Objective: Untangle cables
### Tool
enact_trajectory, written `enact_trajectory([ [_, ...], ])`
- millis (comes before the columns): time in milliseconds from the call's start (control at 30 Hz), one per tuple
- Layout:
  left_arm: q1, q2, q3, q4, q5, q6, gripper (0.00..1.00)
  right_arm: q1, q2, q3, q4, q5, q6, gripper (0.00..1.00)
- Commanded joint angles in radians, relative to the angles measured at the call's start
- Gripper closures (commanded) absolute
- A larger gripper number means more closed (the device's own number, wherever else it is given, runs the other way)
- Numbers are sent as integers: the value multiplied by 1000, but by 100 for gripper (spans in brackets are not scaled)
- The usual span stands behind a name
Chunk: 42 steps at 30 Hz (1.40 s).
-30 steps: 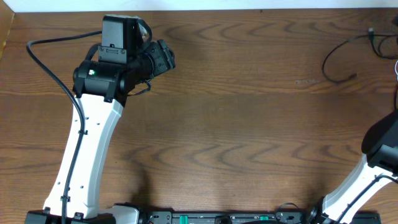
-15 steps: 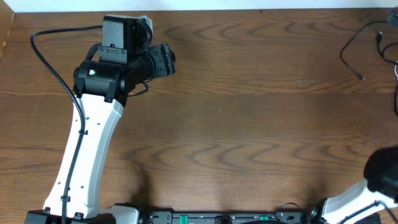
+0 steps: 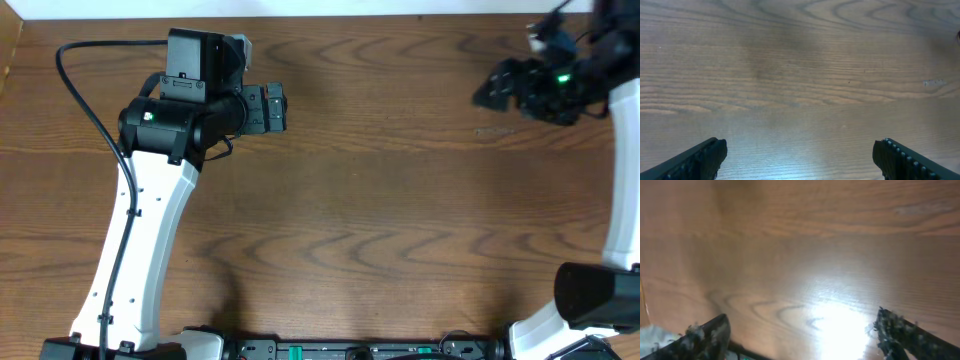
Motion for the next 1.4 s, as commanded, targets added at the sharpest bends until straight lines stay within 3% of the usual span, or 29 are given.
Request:
enact_trajectory([
  [0, -2, 10, -1, -2, -13, 19, 2, 90, -17, -2, -6, 58, -10, 14],
  [133, -2, 10, -1, -3, -13, 19, 2, 188, -57, -2, -4, 96, 68, 11],
  [167, -2, 10, -1, -3, -13, 19, 2, 220, -77, -2, -10, 95, 107, 1],
  [400, -2, 10, -1, -3, -13, 19, 2, 329, -106, -2, -63, 39, 234, 1],
  [700, -2, 10, -1, -3, -13, 19, 2, 351, -106, -2, -67, 154, 220, 1],
  [1100, -2, 10, -1, -3, -13, 19, 2, 555, -146, -34, 80, 559, 225, 1],
  [1367, -2, 10, -1, -3, -13, 19, 2, 509, -288, -159, 316, 493, 41, 1],
])
